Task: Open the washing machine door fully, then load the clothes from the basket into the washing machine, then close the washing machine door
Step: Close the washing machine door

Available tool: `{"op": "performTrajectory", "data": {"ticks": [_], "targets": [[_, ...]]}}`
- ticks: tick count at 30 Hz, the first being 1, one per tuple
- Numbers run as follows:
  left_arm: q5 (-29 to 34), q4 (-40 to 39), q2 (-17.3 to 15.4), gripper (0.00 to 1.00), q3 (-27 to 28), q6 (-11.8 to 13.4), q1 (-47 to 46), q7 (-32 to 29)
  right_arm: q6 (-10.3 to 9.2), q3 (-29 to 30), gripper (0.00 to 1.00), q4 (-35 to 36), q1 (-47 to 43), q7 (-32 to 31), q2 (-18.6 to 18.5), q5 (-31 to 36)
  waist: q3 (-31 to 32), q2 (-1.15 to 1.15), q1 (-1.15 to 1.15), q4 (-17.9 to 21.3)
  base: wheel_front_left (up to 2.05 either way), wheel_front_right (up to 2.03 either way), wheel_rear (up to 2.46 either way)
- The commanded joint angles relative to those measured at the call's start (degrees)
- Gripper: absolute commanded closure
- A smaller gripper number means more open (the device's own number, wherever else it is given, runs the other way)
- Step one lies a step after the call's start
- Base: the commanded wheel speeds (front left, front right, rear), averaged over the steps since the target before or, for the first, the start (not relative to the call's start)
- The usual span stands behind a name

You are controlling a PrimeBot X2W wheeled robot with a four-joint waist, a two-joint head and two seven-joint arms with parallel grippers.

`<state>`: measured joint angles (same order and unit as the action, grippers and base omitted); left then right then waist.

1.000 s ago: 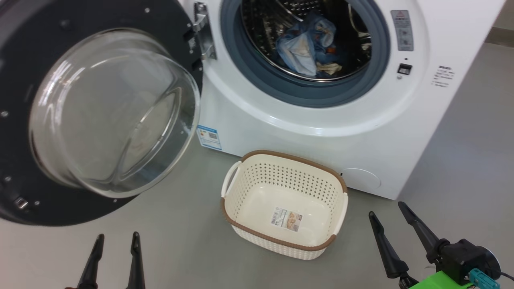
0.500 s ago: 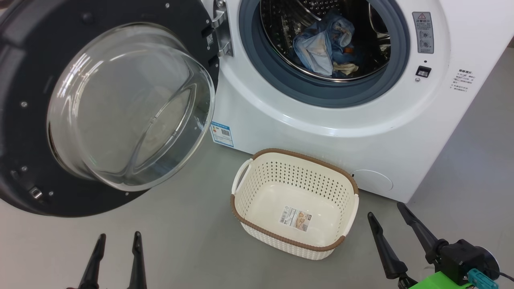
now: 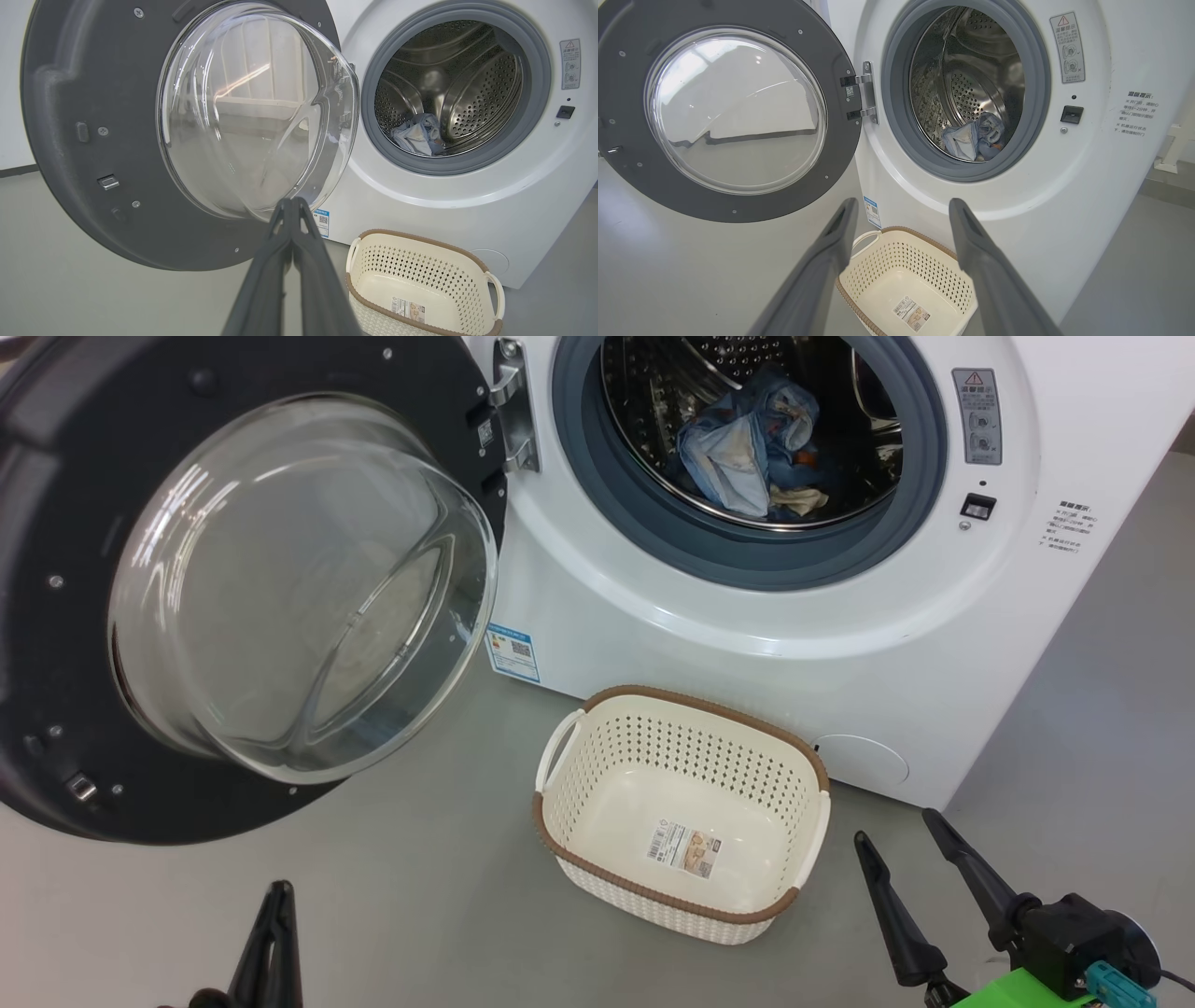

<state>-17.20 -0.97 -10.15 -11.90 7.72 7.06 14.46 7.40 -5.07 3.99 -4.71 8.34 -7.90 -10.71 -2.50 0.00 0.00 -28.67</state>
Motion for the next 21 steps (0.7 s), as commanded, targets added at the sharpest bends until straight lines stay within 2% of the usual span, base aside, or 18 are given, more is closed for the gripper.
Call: {"op": "performTrajectory", "data": {"ticks": [1,8,15,18,21], "targets": [[0.7,-0.9,-0.5,1.00,2.2,-0.4,-0.9,0.5,0.09,-1.5,0.00,1.3,0.8,0.4,-0.5,-0.1,0.1,0.00,0.00,0.0,0.00,0.00,0.00],[-0.6,-1.6,0.2,1.00,3.0,-1.6,-1.2,0.5,0.09,-1.7,0.00,1.3,0.9,0.4,-0.4,0.0,0.0,0.00,0.00,0.4,0.00,0.00,0.00],[-5.4,-5.2,2.1,1.00,6.4,-5.2,-1.9,0.5,0.09,-1.3,0.00,1.5,1.0,0.1,-0.7,0.0,-0.3,0.00,0.00,0.7,0.00,0.00,0.00],[-11.5,-8.2,4.2,1.00,8.9,-8.4,-2.5,0.5,0.09,-1.1,0.00,1.8,0.9,0.1,-0.6,0.1,-0.4,0.00,0.00,0.7,0.00,0.00,0.00],[-20.9,-11.1,5.8,1.00,11.5,-12.0,-3.4,0.5,0.09,-0.8,0.00,2.1,0.8,-0.1,-0.5,0.2,-0.6,0.00,0.00,0.5,0.00,0.00,0.00]]}}
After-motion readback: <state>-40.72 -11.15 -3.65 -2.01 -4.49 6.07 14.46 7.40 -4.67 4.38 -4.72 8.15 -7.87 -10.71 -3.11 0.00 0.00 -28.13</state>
